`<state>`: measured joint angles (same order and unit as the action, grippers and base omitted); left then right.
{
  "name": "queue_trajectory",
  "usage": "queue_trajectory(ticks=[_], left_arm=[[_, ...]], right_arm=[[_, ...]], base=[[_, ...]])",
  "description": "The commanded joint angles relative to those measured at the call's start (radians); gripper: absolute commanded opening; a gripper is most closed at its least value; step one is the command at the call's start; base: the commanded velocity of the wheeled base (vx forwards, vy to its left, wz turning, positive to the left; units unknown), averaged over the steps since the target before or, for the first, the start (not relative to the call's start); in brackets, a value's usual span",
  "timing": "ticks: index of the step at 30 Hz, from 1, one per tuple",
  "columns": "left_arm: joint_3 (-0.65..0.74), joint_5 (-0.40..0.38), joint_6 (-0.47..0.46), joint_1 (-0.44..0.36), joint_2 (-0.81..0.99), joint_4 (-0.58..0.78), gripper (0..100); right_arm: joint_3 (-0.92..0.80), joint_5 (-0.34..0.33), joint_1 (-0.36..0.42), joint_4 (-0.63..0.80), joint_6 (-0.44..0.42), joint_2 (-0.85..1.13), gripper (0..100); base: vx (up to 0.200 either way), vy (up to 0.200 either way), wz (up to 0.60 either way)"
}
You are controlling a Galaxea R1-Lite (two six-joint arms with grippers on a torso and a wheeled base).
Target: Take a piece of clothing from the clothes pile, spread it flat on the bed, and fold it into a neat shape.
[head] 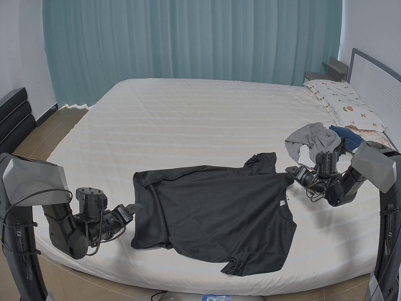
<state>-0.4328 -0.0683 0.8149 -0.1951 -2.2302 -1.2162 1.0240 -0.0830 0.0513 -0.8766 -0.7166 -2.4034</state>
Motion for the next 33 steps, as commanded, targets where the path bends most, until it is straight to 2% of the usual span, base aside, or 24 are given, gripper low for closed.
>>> queue_trajectory(ticks=[1, 7, 11, 15, 18, 25, 33], left_arm=[[0.005, -0.001, 0.001, -0.009, 0.053, 0.004, 100], [0.037, -0.013, 0.009, -0.023, 0.044, 0.006, 100], [0.092, -0.011, 0.026, -0.041, 0.046, 0.000, 100], [0.117, -0.010, 0.026, -0.060, 0.044, 0.003, 100], [0.128, -0.011, 0.027, -0.067, 0.032, 0.003, 100], [0.115, 0.004, 0.024, -0.102, -0.016, -0.002, 100], [0.081, 0.008, 0.024, -0.129, -0.040, 0.004, 100]], right_arm=[[-0.282, -0.035, 0.032, -0.073, -0.129, 0.225, 100], [-0.426, -0.037, 0.047, -0.079, -0.241, 0.308, 100], [-0.475, -0.037, 0.075, -0.081, -0.307, 0.288, 100], [-0.493, -0.037, 0.087, -0.110, -0.319, 0.283, 100], [-0.564, -0.046, 0.114, -0.186, -0.319, 0.268, 100], [-0.627, -0.060, 0.113, -0.360, -0.313, 0.173, 100], [-0.636, -0.061, 0.113, -0.375, -0.313, 0.178, 100]], base=[[0.000, 0.000, 0.00], [-0.200, 0.000, 0.00], [0.000, 0.000, 0.00], [0.000, 0.000, 0.00], [0.000, 0.000, 0.00], [0.000, 0.000, 0.00], [0.000, 0.000, 0.00]])
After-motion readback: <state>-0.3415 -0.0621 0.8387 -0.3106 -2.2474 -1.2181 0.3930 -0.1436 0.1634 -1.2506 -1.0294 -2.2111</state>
